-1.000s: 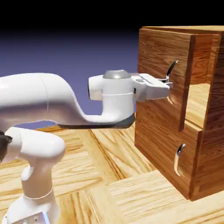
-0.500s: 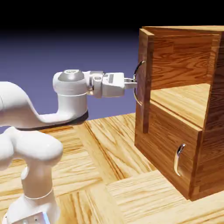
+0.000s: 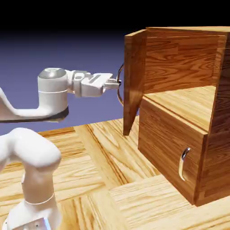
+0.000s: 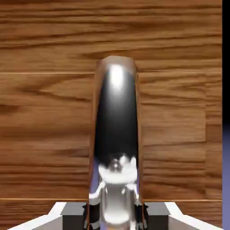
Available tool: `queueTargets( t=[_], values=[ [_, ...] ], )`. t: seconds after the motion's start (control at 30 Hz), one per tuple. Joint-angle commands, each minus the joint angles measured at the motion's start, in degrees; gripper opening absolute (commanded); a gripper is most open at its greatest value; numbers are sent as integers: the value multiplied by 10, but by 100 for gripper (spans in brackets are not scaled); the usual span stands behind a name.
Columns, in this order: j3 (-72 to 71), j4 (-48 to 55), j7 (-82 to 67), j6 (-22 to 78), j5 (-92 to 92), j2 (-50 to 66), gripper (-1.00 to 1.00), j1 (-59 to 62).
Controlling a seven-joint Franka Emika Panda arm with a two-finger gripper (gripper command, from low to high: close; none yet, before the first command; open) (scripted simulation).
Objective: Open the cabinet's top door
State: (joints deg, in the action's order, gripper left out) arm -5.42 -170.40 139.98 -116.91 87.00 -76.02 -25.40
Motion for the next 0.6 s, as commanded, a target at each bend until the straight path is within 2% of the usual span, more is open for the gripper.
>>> queueTargets(
  t=[0.0, 0.3, 0.57],
  values=[
    [-21, 1, -1, 17, -22, 1, -100, -4],
    [-208, 54, 11, 167, -207, 55, -100, -15],
    [-374, 170, 39, 312, -345, 154, -100, 48]
  ],
)
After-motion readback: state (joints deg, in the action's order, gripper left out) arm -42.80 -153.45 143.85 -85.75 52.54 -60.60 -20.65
